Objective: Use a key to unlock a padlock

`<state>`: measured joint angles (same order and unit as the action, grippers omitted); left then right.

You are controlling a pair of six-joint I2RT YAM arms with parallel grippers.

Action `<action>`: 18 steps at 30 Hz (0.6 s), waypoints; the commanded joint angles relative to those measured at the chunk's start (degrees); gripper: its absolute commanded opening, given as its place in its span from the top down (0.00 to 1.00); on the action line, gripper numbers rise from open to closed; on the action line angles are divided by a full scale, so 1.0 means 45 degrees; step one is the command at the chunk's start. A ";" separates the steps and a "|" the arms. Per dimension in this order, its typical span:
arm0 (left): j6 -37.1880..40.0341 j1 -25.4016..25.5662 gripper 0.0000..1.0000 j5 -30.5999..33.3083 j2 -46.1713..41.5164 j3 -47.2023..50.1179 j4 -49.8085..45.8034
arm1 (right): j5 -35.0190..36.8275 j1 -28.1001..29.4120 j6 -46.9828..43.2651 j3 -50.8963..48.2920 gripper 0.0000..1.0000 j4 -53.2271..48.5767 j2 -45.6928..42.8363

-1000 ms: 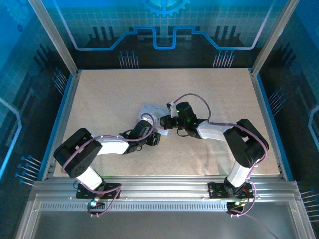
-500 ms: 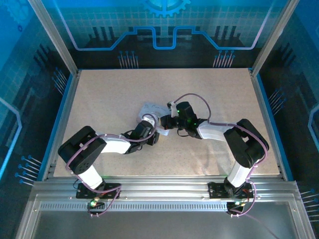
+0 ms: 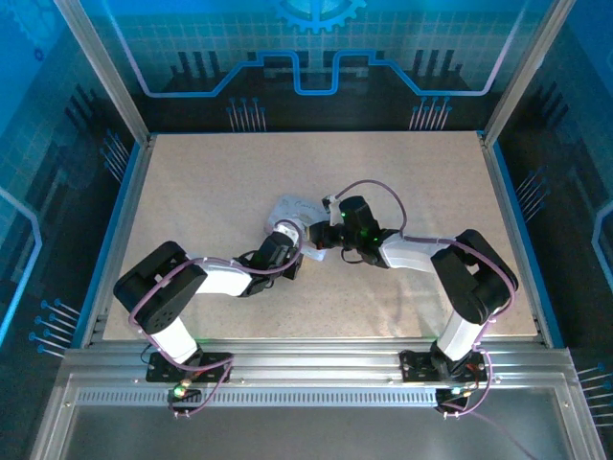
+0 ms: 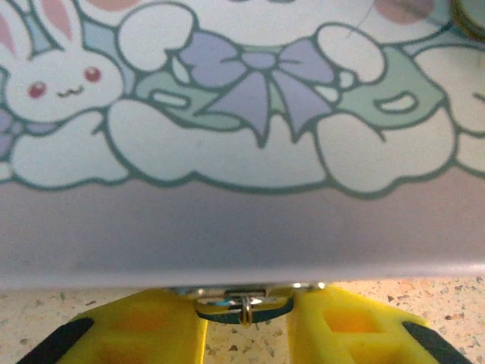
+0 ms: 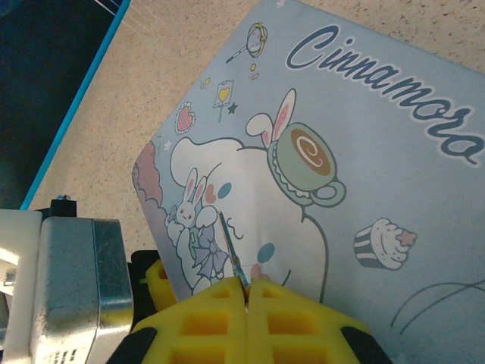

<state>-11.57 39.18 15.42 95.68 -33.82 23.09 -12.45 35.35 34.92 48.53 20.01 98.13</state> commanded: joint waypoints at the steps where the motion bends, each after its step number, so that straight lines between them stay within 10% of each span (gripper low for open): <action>1: 0.0337 0.0048 0.70 -0.0265 -0.0099 0.0152 0.0759 | 0.0402 0.0073 -0.0181 -0.0688 1.00 -0.2318 0.0346; 18: -0.0230 0.0048 0.64 -0.1052 -0.0538 0.0387 0.1373 | 0.0295 0.0054 -0.0181 -0.0742 1.00 -0.2200 0.0205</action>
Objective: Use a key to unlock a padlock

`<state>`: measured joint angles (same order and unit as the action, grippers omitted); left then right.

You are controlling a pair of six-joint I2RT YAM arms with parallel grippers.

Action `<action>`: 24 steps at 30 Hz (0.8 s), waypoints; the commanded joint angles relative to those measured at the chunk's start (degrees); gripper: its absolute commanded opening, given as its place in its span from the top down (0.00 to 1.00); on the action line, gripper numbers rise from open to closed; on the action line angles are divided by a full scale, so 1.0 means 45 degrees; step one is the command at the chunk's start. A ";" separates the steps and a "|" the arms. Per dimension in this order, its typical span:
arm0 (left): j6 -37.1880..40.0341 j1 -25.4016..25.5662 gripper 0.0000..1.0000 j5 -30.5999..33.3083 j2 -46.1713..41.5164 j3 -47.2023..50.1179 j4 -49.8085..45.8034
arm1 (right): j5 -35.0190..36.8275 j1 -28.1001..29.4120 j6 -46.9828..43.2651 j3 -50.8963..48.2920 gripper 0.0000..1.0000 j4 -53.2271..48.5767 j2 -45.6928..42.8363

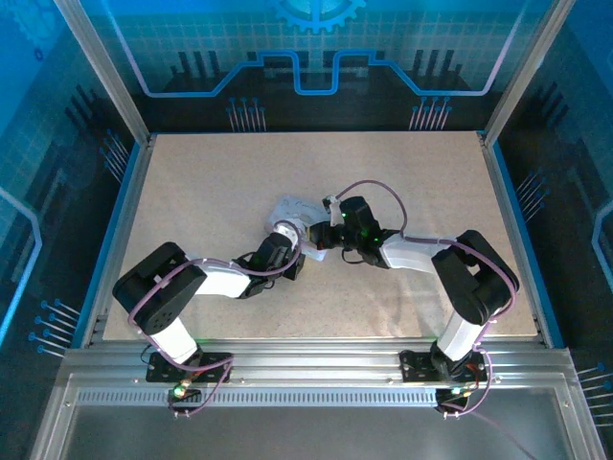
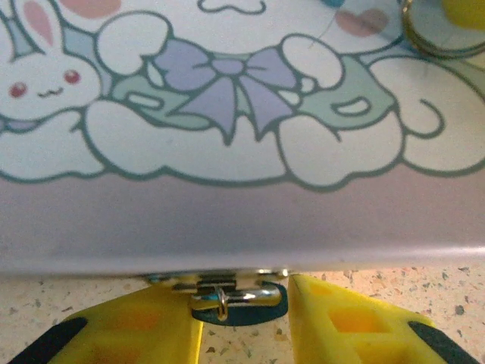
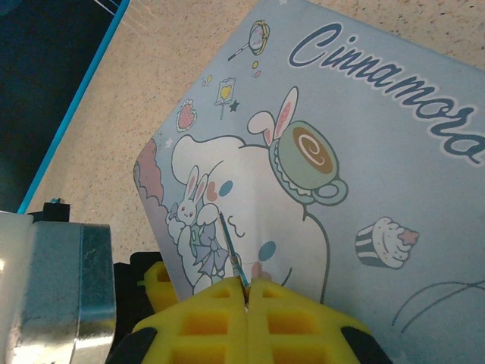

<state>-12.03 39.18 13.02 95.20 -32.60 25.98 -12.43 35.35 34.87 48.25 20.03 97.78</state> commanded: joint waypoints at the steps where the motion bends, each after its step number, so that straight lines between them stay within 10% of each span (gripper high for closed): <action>1: -0.0137 0.0063 0.64 -0.0609 -0.0454 0.0129 0.0815 | 0.0265 0.0055 -0.0171 -0.0671 1.00 -0.2205 0.0283; 24: -0.1013 0.0055 0.73 -0.1188 -0.0612 0.0253 0.1378 | 0.0225 0.0054 -0.0145 -0.0868 1.00 -0.1851 0.0132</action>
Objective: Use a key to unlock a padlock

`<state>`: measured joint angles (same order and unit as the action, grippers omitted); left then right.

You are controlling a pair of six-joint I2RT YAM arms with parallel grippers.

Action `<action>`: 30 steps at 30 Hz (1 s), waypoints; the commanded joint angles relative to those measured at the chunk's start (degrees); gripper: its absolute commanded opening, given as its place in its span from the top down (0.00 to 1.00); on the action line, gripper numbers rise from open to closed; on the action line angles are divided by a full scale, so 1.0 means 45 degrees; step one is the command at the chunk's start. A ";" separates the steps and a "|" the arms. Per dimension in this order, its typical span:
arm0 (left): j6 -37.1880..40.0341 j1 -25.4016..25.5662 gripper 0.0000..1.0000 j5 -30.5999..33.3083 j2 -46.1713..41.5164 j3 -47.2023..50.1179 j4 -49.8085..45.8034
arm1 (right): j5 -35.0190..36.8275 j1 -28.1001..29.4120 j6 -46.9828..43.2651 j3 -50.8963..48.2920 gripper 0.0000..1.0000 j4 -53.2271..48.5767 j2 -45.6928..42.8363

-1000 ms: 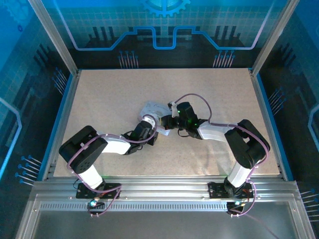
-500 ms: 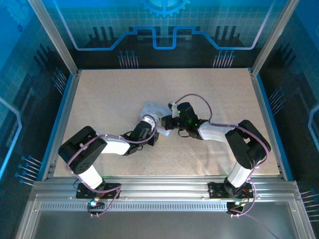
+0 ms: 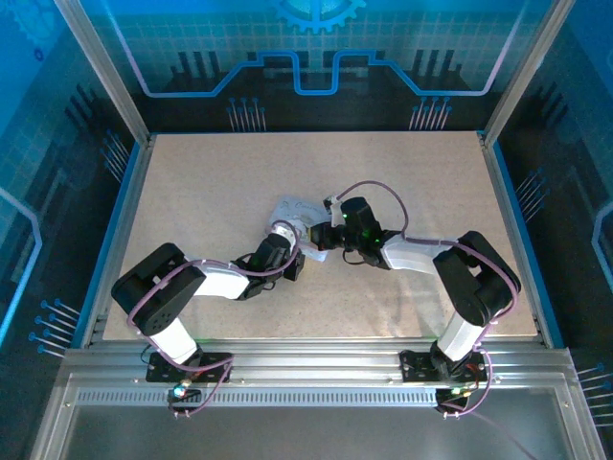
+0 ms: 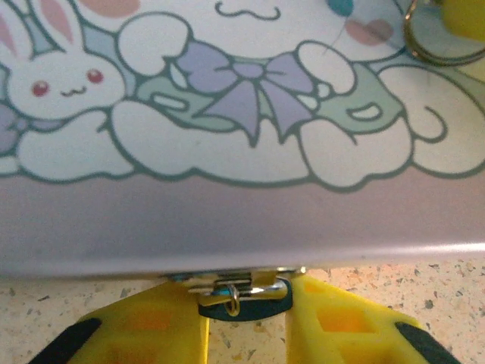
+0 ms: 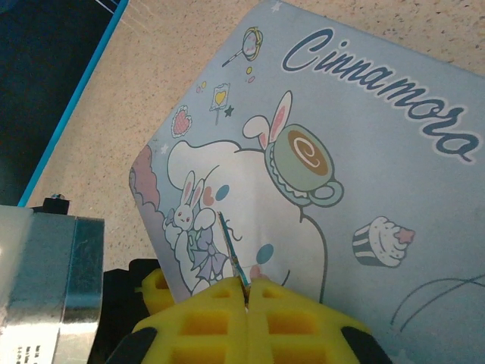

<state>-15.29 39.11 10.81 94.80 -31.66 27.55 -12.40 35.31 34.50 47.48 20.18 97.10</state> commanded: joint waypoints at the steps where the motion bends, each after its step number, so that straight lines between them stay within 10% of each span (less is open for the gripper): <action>1: -0.0422 0.0071 0.74 -0.0721 -0.0591 0.0040 0.0978 | 0.0219 0.0066 -0.0069 -0.0731 1.00 -0.1774 0.0222; 30: -0.5046 0.0058 0.80 -0.2841 -0.1924 -0.1627 -0.3195 | 0.2329 0.0489 -0.3293 -0.5399 1.00 0.0154 -0.6849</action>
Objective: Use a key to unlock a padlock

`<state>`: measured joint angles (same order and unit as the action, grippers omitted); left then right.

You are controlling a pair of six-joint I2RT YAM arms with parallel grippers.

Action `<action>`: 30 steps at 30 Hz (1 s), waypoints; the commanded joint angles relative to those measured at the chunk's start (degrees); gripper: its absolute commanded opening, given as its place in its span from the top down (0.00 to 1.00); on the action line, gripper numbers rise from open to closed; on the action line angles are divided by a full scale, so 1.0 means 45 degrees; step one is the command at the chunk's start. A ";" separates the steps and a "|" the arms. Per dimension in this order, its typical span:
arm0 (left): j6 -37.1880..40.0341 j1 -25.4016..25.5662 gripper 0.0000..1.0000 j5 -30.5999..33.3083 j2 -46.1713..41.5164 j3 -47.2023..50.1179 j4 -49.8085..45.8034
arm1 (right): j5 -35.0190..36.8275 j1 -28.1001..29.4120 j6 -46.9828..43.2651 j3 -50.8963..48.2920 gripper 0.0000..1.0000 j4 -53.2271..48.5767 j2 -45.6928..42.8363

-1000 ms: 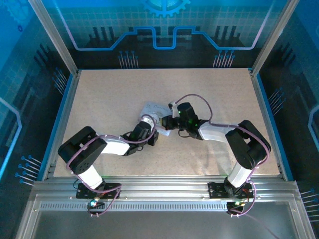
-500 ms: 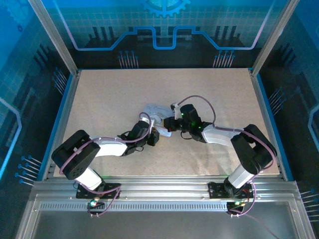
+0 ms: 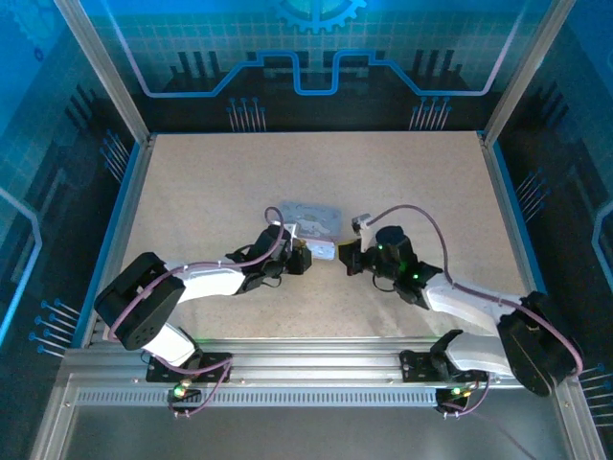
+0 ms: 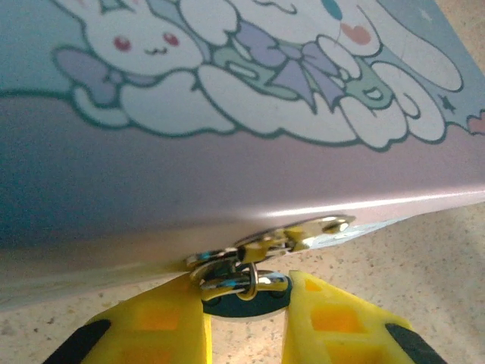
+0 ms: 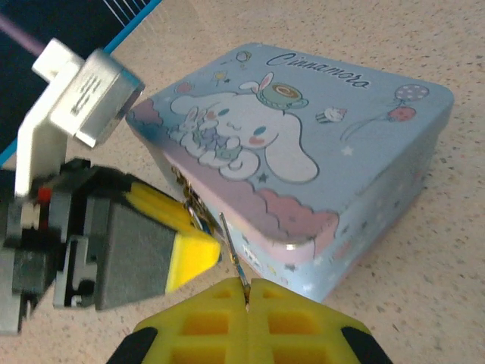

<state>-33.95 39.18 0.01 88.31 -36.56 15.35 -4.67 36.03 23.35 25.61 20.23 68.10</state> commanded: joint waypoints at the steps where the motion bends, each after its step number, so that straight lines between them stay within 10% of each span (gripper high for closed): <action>1: -0.1063 0.0040 0.80 -0.0504 -0.0471 -0.0627 -0.0621 | 0.0696 0.0441 -0.0904 -0.0770 1.00 0.0308 -0.0479; 30: -0.3473 -0.0289 0.79 -0.2008 -0.0420 -0.1174 -0.1011 | 0.0885 0.1670 -0.1713 -0.1298 1.00 0.6411 0.4852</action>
<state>-48.64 38.28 -7.05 87.99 -40.38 9.26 0.56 42.87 15.99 18.35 45.74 89.01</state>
